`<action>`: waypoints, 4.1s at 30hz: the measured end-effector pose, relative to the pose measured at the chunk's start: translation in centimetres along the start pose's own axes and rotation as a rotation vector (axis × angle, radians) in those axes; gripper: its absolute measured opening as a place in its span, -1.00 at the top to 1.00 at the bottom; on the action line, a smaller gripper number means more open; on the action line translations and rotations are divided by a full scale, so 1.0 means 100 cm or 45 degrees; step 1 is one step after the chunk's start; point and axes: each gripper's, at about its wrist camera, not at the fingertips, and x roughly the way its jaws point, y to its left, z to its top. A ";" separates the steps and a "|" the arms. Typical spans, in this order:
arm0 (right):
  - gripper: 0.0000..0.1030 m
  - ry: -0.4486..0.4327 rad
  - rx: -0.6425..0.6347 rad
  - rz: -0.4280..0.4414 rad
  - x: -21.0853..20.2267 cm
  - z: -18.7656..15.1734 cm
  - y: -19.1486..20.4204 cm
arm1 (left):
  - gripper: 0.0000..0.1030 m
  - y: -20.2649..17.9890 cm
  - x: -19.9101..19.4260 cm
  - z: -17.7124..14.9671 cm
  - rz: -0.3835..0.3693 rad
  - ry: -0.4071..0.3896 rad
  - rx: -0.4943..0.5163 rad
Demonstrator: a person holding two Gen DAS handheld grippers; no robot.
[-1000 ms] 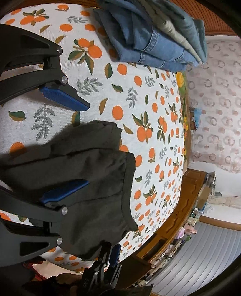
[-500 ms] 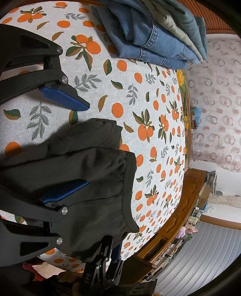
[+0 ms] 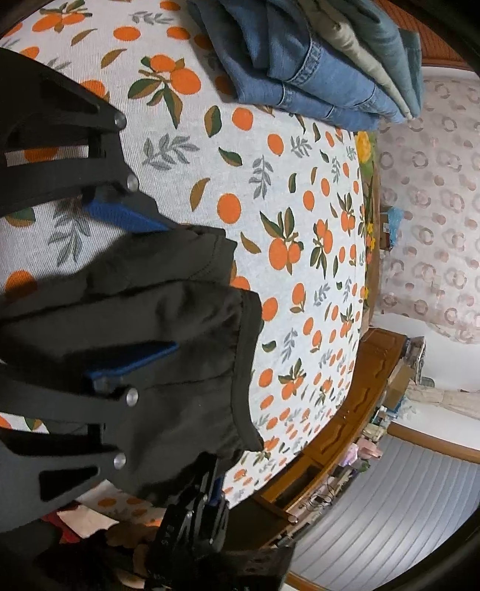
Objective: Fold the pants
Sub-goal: 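Close both grippers on the folded black pants edge, then lift the folded pants with both grippers and carry them toward the jeans stack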
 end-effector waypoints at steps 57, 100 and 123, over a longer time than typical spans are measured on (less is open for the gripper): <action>0.86 -0.236 -0.069 0.007 -0.039 0.020 0.012 | 0.80 -0.018 -0.055 0.037 0.003 -0.227 0.059; 0.86 -0.563 -0.591 0.174 0.062 0.248 0.081 | 0.80 0.122 -0.147 0.134 0.332 -0.651 -0.150; 0.86 -0.413 -0.844 0.374 0.208 0.312 0.131 | 0.79 0.177 -0.131 0.099 0.536 -0.616 -0.406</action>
